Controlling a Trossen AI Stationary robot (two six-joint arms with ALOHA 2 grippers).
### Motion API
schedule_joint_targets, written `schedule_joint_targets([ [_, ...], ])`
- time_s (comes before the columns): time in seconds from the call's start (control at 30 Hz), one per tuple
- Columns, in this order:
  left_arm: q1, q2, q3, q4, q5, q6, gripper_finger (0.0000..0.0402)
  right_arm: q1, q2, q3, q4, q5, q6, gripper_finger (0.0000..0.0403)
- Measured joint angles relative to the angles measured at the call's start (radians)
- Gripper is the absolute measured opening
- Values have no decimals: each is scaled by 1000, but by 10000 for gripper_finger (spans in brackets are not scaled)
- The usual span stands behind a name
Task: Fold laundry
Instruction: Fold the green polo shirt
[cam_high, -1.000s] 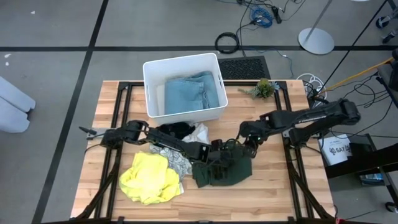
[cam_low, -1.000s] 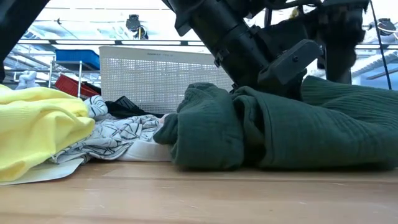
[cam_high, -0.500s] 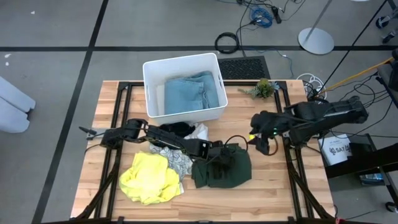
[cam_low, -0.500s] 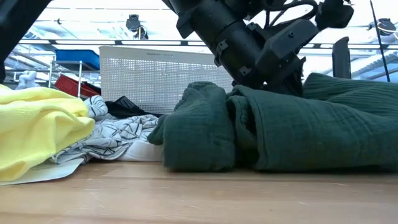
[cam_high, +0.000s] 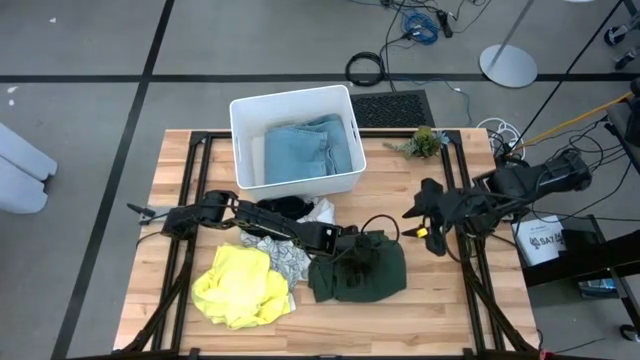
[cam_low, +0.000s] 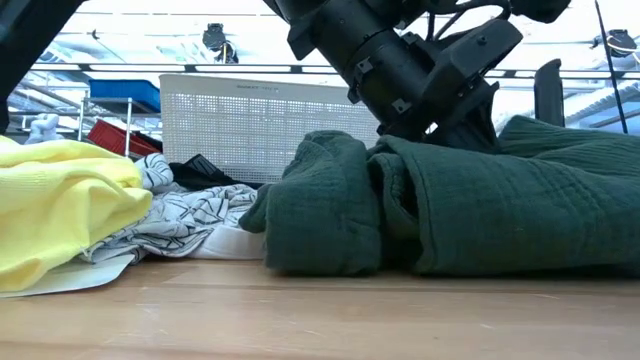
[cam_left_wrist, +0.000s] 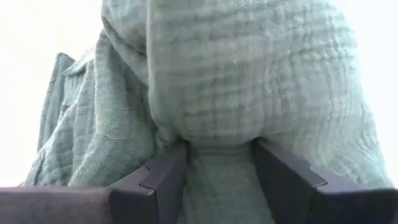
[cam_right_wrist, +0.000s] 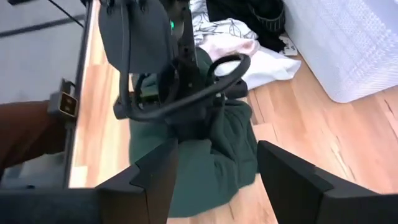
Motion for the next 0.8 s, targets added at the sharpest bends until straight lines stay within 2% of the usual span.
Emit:
schedule_joint_targets([
  [0.2,0,0,0,3,0,-6,196,47,-32,-69,-9,53,-10,206],
  [0.5,0,0,0,5,0,-57,196,57,-130,-188,6,54,18,206],
  [0.8,0,0,0,5,0,-54,196,57,-191,-234,62,53,-13,206],
])
